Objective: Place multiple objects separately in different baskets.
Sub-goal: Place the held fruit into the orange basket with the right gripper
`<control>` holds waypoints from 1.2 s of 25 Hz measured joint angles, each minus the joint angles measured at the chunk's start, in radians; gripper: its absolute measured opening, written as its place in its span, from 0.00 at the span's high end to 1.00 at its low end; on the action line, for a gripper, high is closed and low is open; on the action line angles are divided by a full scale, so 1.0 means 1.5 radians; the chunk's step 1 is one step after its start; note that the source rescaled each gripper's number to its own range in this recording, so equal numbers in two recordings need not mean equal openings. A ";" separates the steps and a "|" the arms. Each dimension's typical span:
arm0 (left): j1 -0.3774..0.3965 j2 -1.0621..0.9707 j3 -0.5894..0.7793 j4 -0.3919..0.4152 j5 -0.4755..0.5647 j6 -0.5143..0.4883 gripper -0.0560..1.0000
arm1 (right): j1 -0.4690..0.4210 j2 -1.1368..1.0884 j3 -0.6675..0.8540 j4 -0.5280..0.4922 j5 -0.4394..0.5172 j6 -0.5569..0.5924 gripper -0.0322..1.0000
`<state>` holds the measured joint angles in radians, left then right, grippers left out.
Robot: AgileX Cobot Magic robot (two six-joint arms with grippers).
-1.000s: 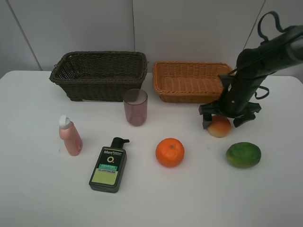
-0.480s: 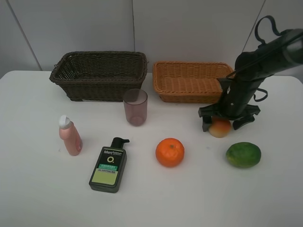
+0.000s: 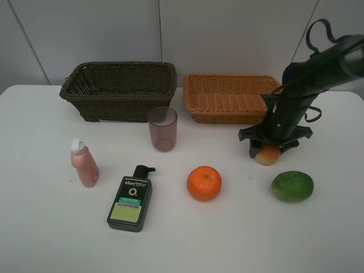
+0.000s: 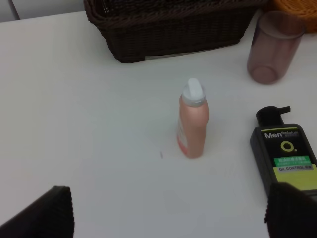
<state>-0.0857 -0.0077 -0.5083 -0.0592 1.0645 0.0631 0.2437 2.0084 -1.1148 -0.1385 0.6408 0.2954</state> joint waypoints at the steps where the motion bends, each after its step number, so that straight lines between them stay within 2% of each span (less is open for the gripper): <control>1: 0.000 0.000 0.000 0.000 0.000 0.000 0.00 | 0.000 0.000 0.000 0.000 0.000 0.000 0.96; 12: 0.000 0.000 0.000 0.000 0.000 0.000 0.00 | 0.000 0.000 -0.001 0.000 0.000 0.000 0.96; 16: 0.000 0.000 0.000 0.000 0.000 0.000 0.00 | 0.000 -0.013 -0.023 0.000 0.024 0.000 0.96; 20: 0.000 0.000 0.000 0.000 0.000 0.000 0.00 | 0.000 -0.045 -0.081 0.001 0.104 -0.017 0.96; 25: 0.000 0.000 0.000 0.000 0.000 0.000 0.00 | 0.000 -0.051 -0.192 0.002 0.244 -0.052 0.96; 30: 0.000 0.000 0.000 0.000 0.000 0.000 0.00 | 0.000 -0.022 -0.325 0.003 0.306 -0.075 0.96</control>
<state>-0.0857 -0.0077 -0.5083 -0.0592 1.0645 0.0631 0.2437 1.9750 -1.6021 -0.1346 1.1002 0.1829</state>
